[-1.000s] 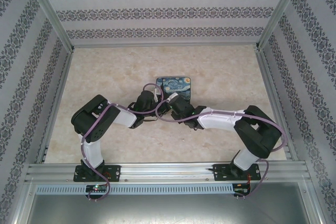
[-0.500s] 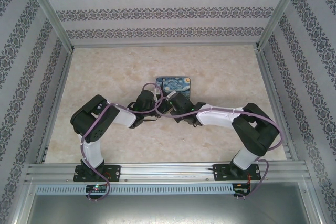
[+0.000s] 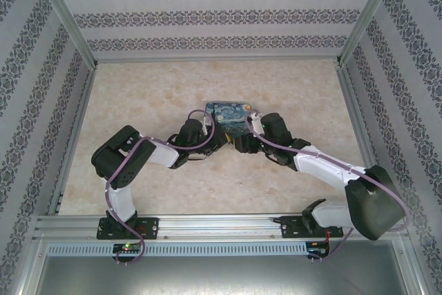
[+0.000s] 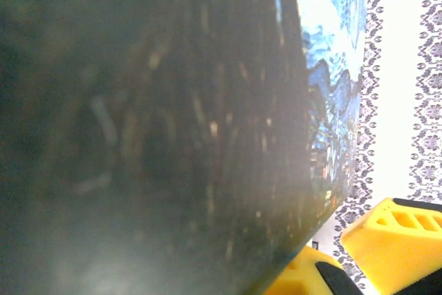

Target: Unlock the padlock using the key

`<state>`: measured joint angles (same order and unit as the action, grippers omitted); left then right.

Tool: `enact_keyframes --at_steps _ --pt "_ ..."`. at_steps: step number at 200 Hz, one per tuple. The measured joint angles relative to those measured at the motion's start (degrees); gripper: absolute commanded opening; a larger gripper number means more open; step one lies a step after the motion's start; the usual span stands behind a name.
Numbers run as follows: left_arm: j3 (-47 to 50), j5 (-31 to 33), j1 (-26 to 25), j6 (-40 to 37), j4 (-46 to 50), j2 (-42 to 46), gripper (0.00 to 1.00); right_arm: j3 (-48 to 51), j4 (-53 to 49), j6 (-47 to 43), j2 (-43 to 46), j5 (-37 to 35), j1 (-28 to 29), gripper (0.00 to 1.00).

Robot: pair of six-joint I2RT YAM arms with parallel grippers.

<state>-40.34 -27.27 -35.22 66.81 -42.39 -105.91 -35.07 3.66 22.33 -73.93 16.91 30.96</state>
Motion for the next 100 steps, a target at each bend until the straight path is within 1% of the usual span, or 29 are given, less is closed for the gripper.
enact_keyframes --at_steps 21,30,55,71,100 --pt "-0.4 0.0 0.0 -2.6 3.6 0.8 0.0 1.4 2.2 4.7 0.0 2.2 0.0 0.59" --pt "-0.7 0.0 0.0 -3.7 5.4 1.2 0.03 1.8 3.2 6.5 -0.3 2.8 0.0 0.6" --pt "-1.8 0.0 0.0 -6.6 10.0 2.1 0.17 2.1 6.8 11.0 -2.7 4.0 0.0 0.64" --pt "-2.0 0.0 0.0 -8.3 12.2 2.6 0.25 2.3 9.3 13.9 -4.7 4.7 0.0 0.65" --pt "-2.0 0.0 0.0 -10.4 14.9 3.3 0.46 2.3 13.5 18.4 -9.2 5.6 0.0 0.65"
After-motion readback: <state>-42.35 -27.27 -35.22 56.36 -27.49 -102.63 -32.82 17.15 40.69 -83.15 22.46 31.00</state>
